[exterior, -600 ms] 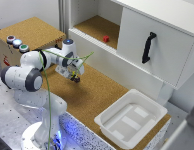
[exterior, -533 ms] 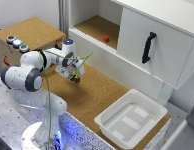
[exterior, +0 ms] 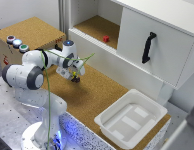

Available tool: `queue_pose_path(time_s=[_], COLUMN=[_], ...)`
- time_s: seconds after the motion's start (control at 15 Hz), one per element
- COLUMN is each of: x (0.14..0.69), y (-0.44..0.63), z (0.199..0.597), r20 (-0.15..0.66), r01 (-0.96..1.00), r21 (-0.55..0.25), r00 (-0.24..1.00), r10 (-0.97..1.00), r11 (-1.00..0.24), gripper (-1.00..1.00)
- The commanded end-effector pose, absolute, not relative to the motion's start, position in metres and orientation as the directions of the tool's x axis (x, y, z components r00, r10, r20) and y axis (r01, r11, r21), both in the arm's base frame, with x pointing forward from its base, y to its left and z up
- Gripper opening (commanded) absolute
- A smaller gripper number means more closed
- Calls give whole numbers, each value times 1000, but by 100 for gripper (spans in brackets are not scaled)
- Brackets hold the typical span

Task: Put the grasped yellow block on top of the purple block

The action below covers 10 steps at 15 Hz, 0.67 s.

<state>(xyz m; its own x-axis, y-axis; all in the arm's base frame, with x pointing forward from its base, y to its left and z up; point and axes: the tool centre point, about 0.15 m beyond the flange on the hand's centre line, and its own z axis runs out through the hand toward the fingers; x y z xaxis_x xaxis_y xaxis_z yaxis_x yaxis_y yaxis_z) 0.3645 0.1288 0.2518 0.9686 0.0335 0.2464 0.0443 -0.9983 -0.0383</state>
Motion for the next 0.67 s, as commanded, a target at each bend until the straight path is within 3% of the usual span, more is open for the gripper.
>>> queue_pose_path(time_s=[0.0, 0.6], x=[402, 380], y=[134, 128], z=[230, 237], r20=[208, 217], r01=[28, 43], r21=[-3, 2], r00=[978, 975], r10=[27, 42], r11=[-1000, -999], gripper=[-100, -100])
